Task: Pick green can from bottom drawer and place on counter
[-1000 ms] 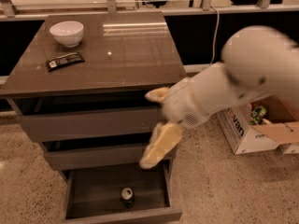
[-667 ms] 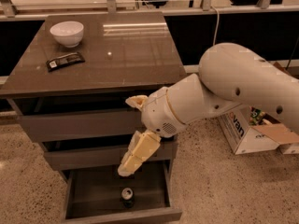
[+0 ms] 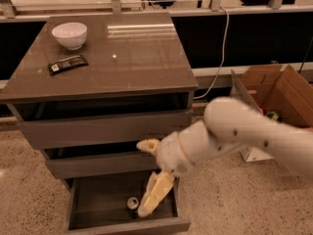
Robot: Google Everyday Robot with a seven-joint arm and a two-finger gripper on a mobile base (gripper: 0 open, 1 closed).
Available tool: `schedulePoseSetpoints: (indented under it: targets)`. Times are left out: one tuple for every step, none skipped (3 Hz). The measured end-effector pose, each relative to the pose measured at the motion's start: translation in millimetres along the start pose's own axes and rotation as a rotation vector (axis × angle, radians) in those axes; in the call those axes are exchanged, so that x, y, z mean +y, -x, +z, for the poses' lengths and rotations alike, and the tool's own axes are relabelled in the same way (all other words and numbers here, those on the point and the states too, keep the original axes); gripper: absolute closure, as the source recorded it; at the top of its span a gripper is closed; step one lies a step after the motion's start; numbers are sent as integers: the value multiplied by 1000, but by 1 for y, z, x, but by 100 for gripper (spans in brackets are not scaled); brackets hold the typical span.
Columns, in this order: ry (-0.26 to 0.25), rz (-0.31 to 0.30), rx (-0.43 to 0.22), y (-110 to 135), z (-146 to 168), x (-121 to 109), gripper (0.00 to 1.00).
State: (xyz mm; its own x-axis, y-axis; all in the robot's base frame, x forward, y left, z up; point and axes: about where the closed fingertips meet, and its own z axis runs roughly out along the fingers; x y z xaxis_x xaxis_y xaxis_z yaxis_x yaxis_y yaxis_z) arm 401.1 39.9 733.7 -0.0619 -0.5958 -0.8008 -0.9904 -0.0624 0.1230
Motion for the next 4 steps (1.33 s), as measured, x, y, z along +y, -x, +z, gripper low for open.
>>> schedulePoseSetpoints:
  targets:
    - [18, -3, -58, -53, 66, 16, 0]
    - [-42, -27, -163, -71, 111, 1, 0]
    - [-109, -4, -194, -81, 126, -20, 0]
    - [-172, -16, -183, -117, 122, -48, 0]
